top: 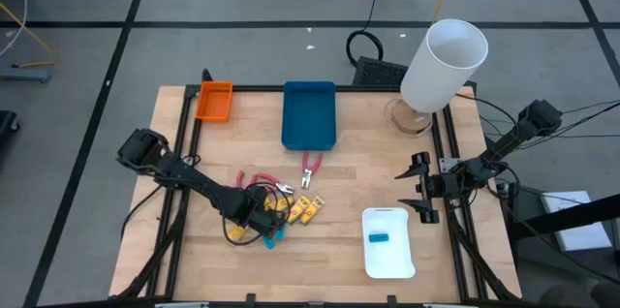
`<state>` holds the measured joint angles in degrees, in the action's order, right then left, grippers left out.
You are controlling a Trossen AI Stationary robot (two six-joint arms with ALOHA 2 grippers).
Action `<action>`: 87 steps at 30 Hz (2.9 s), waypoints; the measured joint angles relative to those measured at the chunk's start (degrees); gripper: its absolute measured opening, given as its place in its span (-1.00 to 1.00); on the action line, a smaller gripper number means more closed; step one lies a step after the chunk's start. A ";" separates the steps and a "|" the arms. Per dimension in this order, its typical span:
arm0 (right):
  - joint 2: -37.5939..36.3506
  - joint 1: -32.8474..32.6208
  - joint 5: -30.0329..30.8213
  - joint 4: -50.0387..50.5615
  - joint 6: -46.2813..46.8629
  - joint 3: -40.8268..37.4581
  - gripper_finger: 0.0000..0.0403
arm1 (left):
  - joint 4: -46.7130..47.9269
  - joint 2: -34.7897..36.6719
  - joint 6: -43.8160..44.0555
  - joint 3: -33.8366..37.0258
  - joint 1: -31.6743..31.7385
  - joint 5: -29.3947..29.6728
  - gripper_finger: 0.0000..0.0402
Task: Pick & Place School Supplies
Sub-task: Put the blue eraser into the white bin
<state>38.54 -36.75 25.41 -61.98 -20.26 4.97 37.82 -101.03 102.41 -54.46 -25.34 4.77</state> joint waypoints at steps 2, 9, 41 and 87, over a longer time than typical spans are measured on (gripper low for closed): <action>0.00 0.02 0.00 0.00 0.01 0.00 0.25 | -0.04 -0.02 -0.13 0.04 0.00 -0.19 -0.04; 0.00 0.02 0.00 0.00 0.01 0.00 0.25 | -0.22 -0.04 -0.13 0.09 0.02 -0.26 -0.38; 0.00 0.02 0.02 0.03 0.04 0.02 0.25 | 0.00 5.18 -9.65 0.28 -0.02 0.17 -0.77; 22.28 12.57 2.83 2.21 20.12 6.88 0.25 | -57.71 13.97 -97.33 -0.04 11.13 22.34 -0.83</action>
<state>60.83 -24.18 28.24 -59.77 -0.14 11.85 -19.89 -87.07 5.08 -54.50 -14.21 27.11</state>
